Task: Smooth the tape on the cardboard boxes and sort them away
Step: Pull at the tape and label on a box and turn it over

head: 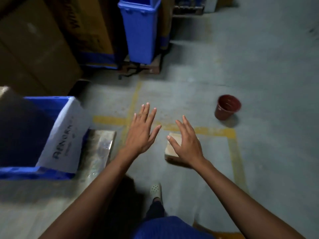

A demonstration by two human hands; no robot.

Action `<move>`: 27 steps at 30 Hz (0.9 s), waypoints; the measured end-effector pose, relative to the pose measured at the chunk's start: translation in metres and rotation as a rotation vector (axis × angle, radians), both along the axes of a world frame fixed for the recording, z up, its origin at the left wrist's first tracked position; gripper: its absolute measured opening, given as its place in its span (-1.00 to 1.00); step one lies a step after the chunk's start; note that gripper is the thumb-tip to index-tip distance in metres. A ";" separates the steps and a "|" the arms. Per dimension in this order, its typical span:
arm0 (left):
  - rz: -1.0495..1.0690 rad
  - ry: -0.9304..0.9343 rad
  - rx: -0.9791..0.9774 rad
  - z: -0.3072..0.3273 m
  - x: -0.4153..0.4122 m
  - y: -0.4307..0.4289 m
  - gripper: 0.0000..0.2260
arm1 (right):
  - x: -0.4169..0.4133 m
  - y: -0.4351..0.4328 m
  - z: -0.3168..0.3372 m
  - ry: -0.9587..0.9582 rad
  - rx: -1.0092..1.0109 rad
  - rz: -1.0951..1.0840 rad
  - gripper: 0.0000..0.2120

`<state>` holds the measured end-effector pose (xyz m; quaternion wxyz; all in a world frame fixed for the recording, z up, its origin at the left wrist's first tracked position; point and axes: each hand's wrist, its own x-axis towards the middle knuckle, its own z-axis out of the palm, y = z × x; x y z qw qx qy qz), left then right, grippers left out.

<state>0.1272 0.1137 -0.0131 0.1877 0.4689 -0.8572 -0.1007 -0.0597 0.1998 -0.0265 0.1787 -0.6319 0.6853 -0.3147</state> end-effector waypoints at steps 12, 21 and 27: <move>0.284 0.853 1.166 -0.063 -0.094 -0.144 -0.43 | -0.101 -0.074 -0.058 -0.776 0.439 -0.552 -0.67; 0.588 0.842 1.344 -0.238 -0.155 -0.205 -0.34 | -0.185 -0.115 -0.203 -1.066 0.574 -0.767 -0.45; 0.609 0.673 1.307 -0.420 -0.186 -0.226 -0.33 | -0.238 -0.127 -0.391 -1.011 0.705 -0.814 -0.43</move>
